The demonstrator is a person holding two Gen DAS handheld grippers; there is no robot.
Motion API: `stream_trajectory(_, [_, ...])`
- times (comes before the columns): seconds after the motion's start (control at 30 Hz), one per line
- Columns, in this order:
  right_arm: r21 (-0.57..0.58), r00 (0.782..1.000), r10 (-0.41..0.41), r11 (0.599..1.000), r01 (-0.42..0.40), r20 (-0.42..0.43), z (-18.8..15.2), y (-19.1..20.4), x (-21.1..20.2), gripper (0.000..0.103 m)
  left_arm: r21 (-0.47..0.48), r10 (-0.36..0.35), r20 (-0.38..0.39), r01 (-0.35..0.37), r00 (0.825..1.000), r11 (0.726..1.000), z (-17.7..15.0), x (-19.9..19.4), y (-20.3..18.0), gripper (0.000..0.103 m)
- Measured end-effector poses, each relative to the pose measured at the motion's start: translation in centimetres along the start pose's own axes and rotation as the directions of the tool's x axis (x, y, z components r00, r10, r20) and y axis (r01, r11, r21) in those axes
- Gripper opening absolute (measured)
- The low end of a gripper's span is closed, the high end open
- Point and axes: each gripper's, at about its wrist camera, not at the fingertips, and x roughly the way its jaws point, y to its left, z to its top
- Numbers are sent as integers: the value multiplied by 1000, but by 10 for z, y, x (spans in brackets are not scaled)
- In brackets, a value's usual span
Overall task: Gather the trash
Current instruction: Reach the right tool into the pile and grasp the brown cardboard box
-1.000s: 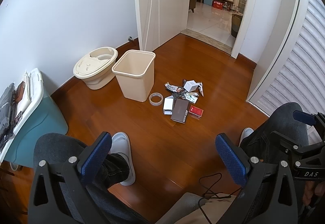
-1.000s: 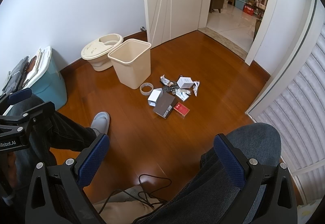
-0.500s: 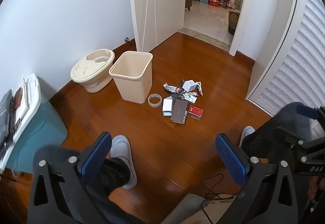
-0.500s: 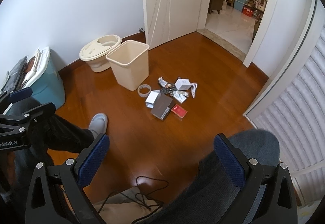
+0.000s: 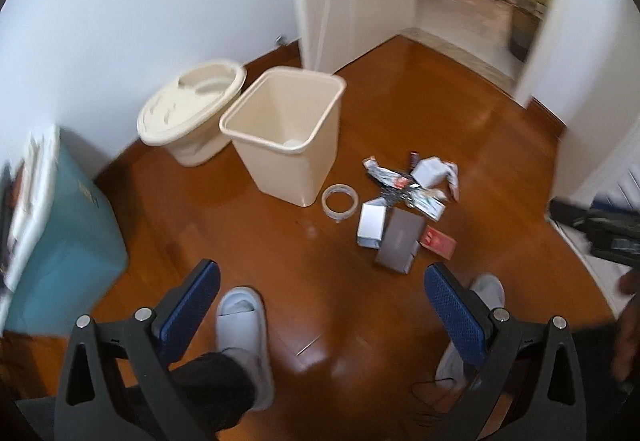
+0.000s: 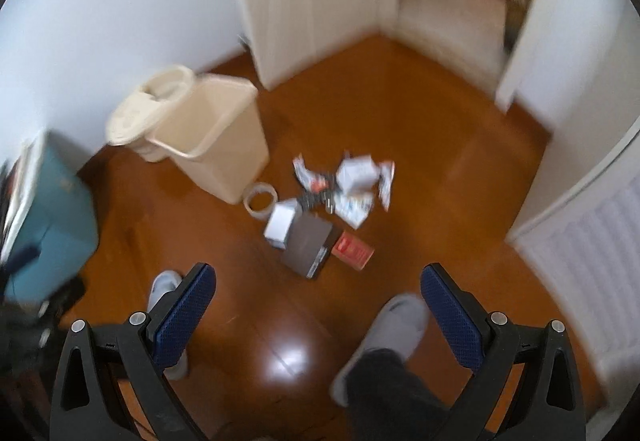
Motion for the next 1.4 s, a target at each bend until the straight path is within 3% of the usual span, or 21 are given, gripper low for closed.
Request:
stream_trajectory(0.1, [136, 988, -47, 988, 67, -145, 16, -11, 94, 103, -79, 7, -19, -8, 1000, 997, 5, 56, 2, 103])
stream_trajectory(0.3, [217, 960, -126, 959, 183, -251, 14, -2, 273, 103, -66, 76, -41, -78, 996, 995, 3, 145, 4, 103])
stream_trajectory(0.47, [184, 940, -218, 945, 270, -262, 14, 6, 357, 103, -121, 81, -80, -90, 993, 989, 0, 202, 16, 103])
stream_trajectory(0.57, [179, 929, -231, 940, 290, -288, 14, 6, 398, 103, -130, 84, -100, -97, 991, 987, -4, 228, 15, 103])
stream_trajectory(0.77, [178, 922, -240, 936, 302, -303, 9, 7, 435, 103, -100, 89, -113, -100, 990, 990, -11, 251, 6, 103])
stream_trajectory(0.87, [183, 930, -221, 942, 282, -294, 8, 9, 448, 103, -83, 97, -113, -107, 989, 991, -15, 254, 3, 103])
stream_trajectory(0.93, [154, 921, -229, 945, 287, -315, 8, 12, 459, 103, -75, 97, -124, -107, 988, 991, -18, 256, 2, 103])
stream_trajectory(1.07, [176, 926, -143, 961, 214, -348, 5, 9, 476, 94, -64, 99, -118, -107, 988, 992, -17, 254, -1, 103])
stream_trajectory(1.17, [184, 918, -91, 967, 173, -385, -2, 4, 492, 92, -43, 105, -110, -111, 988, 993, -16, 254, -6, 103])
stream_trajectory(1.27, [177, 952, -67, 976, 124, -298, -3, 1, 480, 77, -35, 112, -110, -116, 988, 993, -16, 256, -8, 103])
stream_trajectory(1.3, [164, 957, -65, 980, 115, -284, -3, 3, 475, 64, -35, 113, -114, -118, 987, 992, -16, 258, -8, 103])
stream_trajectory(1.33, [160, 959, -51, 982, 99, -279, -2, 4, 471, 43, -35, 116, -117, -121, 986, 992, -16, 259, -8, 103])
stream_trajectory(1.37, [159, 955, -45, 983, 95, -295, -1, 2, 469, 34, -31, 122, -121, -127, 985, 991, -16, 260, -10, 103])
stream_trajectory(1.4, [166, 956, -19, 983, 71, -294, 1, 0, 465, 35, -26, 125, -120, -129, 985, 991, -16, 261, -12, 103])
